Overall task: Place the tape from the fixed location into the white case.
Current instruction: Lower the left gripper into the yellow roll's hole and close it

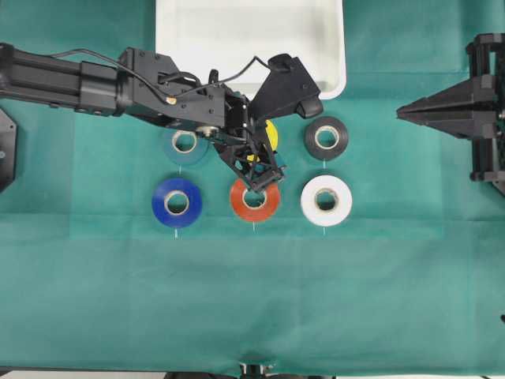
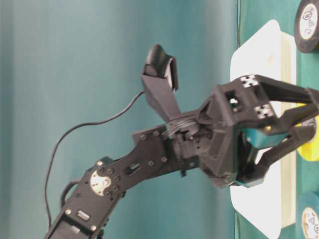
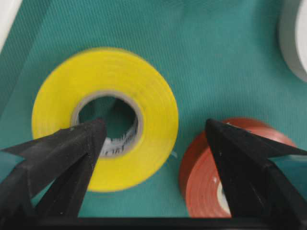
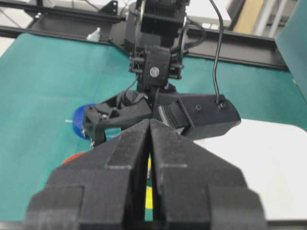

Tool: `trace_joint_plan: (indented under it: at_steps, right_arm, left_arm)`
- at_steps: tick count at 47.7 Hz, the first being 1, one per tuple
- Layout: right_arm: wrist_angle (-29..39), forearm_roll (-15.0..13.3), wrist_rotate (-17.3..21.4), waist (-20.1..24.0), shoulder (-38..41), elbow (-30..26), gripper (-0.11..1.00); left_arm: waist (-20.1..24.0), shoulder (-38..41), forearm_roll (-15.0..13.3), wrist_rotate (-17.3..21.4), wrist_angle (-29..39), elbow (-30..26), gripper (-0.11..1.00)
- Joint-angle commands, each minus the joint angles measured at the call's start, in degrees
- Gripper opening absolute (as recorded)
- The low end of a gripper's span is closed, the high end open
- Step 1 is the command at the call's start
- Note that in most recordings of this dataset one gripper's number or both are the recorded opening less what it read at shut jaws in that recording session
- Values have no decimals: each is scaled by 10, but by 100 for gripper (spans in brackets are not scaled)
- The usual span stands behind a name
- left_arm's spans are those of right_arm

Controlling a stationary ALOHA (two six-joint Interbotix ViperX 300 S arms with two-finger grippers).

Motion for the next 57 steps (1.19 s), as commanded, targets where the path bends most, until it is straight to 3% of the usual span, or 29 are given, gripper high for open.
trace_joint_plan:
  at_steps: [1,43,48,57]
  right_arm:
    - [-2,0,0,0,6,-14,0]
    - [-3,0,0,0,10,-14,0]
    - [-4,1,0,0,11,-14,0]
    - [-4,0,0,0,10,-14,0]
  left_arm:
    - [3,-1,-1,-1,-2,-10,98]
    - [6,8,-1,-2,-9,-11,92]
    - [6,8,-1,-5,-8,-13,82]
    - [6,8,-1,-8,-7,-13,29]
